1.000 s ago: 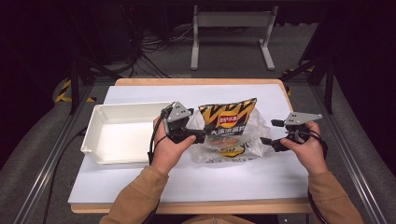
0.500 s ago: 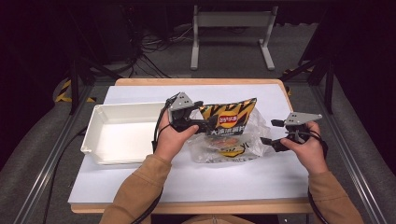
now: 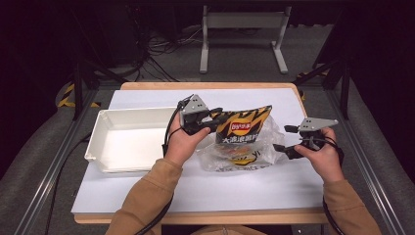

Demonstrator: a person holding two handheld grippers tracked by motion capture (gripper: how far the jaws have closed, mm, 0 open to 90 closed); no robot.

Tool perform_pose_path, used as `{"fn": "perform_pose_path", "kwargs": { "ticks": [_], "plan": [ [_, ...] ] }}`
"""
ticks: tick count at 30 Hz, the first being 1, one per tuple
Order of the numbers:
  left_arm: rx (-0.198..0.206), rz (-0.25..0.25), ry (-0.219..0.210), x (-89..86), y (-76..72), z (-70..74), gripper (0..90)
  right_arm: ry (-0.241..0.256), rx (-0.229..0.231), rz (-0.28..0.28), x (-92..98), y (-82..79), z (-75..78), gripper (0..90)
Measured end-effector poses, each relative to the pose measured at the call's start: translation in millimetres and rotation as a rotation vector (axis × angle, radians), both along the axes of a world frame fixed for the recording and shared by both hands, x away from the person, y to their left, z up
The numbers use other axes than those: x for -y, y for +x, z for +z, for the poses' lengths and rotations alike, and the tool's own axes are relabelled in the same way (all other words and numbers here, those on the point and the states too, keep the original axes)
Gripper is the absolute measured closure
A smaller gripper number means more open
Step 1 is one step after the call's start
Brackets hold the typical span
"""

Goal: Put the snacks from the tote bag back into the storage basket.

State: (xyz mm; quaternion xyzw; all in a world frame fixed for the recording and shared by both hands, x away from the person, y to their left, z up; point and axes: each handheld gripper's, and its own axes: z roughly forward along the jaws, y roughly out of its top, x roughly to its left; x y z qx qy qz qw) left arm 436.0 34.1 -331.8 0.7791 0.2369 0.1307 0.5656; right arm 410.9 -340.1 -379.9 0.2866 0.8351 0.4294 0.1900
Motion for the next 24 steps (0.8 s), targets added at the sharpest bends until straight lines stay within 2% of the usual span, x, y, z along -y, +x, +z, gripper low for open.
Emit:
{"fn": "perform_pose_path", "kwargs": {
  "ticks": [6,10,15,24],
  "plan": [
    [-0.024,-0.03,-0.025,-0.4,1.1,-0.1,80.8,0.0,-0.001,0.001,0.5,0.3,-0.2,14.2],
    [-0.026,-0.047,-0.024,0.3,1.1,-1.0,85.5,0.001,-0.003,0.0,0.9,0.2,-0.1,14.1],
    [-0.035,-0.071,-0.037,-0.5,1.9,-0.6,88.6,0.001,-0.005,0.0,1.0,0.3,-0.1,14.1],
    [-0.006,-0.108,-0.042,3.0,-1.0,8.9,89.3,0.0,-0.008,0.001,0.9,0.6,-0.7,14.0]
  ]
}}
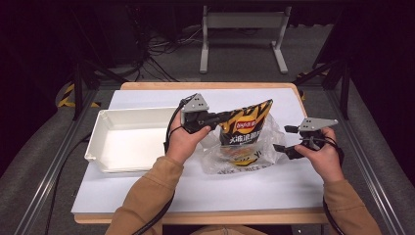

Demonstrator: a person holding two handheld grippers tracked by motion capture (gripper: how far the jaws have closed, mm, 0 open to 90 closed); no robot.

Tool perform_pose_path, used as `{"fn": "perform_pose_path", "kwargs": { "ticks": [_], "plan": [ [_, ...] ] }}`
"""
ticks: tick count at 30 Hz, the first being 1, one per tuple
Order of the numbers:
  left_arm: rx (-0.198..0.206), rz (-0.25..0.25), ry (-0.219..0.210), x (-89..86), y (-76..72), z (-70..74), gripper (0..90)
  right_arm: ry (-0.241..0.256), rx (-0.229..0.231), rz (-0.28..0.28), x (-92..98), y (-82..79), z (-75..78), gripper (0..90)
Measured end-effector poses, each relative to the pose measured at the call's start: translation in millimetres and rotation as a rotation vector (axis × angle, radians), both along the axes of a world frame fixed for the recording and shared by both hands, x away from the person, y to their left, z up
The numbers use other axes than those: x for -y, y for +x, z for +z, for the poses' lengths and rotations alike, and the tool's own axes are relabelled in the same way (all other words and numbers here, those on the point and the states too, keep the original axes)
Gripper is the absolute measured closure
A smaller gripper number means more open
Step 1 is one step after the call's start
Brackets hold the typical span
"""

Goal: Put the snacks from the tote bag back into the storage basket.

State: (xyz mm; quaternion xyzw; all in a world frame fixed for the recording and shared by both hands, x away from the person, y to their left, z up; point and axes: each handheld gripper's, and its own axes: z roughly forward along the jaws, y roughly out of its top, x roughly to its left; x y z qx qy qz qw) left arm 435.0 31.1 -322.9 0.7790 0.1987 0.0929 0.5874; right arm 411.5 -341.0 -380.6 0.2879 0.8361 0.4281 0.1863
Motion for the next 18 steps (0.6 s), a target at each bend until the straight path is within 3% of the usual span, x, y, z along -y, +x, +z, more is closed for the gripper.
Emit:
{"fn": "perform_pose_path", "kwargs": {
  "ticks": [10,18],
  "plan": [
    [0.02,-0.045,-0.048,0.0,-3.6,20.3,89.3,0.0,-0.003,-0.001,0.9,0.5,-0.7,14.0],
    [0.045,-0.062,-0.06,0.9,-6.6,39.4,89.3,-0.001,-0.006,0.0,1.2,0.8,-1.2,13.9]
  ]
}}
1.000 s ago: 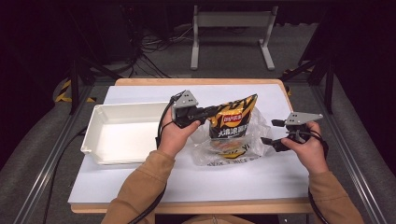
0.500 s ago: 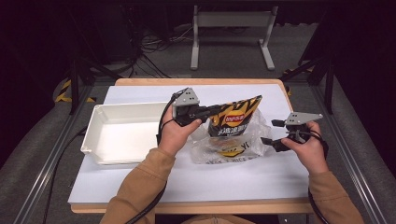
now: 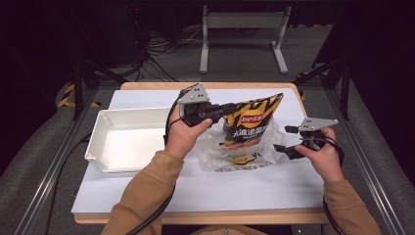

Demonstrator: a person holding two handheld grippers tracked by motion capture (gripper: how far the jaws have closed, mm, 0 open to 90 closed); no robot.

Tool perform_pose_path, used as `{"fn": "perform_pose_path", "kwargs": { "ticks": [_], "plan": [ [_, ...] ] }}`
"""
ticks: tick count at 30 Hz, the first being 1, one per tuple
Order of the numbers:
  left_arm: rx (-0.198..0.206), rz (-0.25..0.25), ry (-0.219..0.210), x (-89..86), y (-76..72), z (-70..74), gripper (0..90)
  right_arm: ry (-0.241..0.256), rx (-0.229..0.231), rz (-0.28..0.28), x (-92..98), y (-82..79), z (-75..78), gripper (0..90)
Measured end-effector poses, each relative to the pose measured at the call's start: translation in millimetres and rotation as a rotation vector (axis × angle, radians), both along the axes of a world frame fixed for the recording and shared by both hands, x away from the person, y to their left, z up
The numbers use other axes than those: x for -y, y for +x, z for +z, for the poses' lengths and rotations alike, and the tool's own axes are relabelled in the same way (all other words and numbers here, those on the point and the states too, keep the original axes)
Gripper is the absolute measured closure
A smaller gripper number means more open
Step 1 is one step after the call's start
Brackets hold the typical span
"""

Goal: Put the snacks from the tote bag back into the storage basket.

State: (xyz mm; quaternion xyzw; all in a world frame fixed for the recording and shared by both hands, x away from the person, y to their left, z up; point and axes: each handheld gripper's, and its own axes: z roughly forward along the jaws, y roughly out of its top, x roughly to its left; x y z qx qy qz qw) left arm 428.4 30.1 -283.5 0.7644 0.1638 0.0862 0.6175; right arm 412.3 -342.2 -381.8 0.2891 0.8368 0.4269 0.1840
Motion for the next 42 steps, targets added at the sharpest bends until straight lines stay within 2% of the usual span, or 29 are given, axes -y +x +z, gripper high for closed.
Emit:
{"fn": "perform_pose_path", "kwargs": {
  "ticks": [17,33,42],
  "plan": [
    [0.042,-0.016,-0.051,-10.6,-3.4,37.3,89.3,-0.005,-0.01,0.006,-1.3,1.1,-2.9,13.8],
    [0.072,-0.067,-0.043,-11.2,-9.3,56.5,89.3,0.0,-0.021,0.0,1.2,3.7,-7.8,13.8],
    [0.084,-0.065,-0.049,-25.3,-10.1,63.8,89.3,-0.003,-0.022,-0.001,1.2,2.8,-9.1,13.8]
  ]
}}
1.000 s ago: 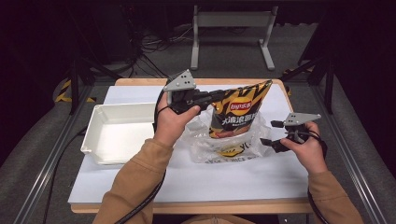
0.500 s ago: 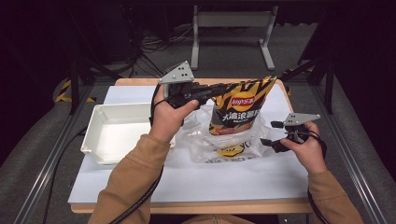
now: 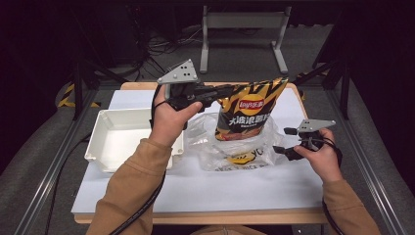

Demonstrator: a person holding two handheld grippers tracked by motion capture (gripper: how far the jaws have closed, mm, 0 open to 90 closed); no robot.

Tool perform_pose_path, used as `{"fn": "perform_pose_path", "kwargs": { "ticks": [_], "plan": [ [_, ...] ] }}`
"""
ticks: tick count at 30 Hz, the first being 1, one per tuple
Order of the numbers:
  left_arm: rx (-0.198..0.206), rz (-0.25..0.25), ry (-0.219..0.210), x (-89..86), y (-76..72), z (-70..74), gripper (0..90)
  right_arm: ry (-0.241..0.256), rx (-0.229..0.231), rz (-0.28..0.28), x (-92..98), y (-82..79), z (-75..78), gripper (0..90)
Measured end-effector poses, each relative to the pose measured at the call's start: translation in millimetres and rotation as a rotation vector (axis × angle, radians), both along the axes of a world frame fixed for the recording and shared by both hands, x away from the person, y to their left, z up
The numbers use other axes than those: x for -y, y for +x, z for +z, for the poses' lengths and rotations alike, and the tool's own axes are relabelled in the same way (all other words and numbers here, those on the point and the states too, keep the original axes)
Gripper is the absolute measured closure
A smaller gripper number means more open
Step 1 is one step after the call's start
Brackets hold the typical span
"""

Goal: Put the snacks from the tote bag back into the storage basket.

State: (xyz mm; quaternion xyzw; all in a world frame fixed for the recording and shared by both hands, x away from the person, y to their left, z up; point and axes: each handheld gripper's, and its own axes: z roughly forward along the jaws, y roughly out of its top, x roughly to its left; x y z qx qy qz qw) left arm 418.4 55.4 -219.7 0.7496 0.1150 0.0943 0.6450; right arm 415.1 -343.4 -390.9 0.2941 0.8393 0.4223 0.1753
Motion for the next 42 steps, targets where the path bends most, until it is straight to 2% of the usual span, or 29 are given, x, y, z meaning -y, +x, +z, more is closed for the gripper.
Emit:
{"fn": "perform_pose_path", "kwargs": {
  "ticks": [7,14,25,31,35,42],
  "plan": [
    [0.007,0.024,0.007,-17.4,-2.3,2.0,89.3,0.0,0.008,0.0,-0.7,-0.7,1.4,13.8],
    [0.009,0.051,-0.009,-35.8,-2.8,5.7,89.3,-0.002,0.004,0.001,-1.4,-0.5,0.7,13.8],
    [0.029,0.088,-0.051,-54.0,-3.6,20.6,89.3,-0.006,-0.001,0.009,-3.9,-0.6,-0.6,13.8],
    [0.045,0.102,-0.067,-60.6,-5.2,28.3,89.3,-0.005,-0.002,0.009,-3.8,-0.6,-0.7,13.7],
    [0.055,0.11,-0.095,-63.8,-6.7,32.5,89.3,-0.007,-0.004,0.012,-4.6,-0.4,-1.2,13.7],
    [0.052,0.086,-0.088,-48.3,-4.3,30.3,89.3,-0.007,-0.002,0.016,-5.8,-0.8,-0.5,13.7]
  ]
}}
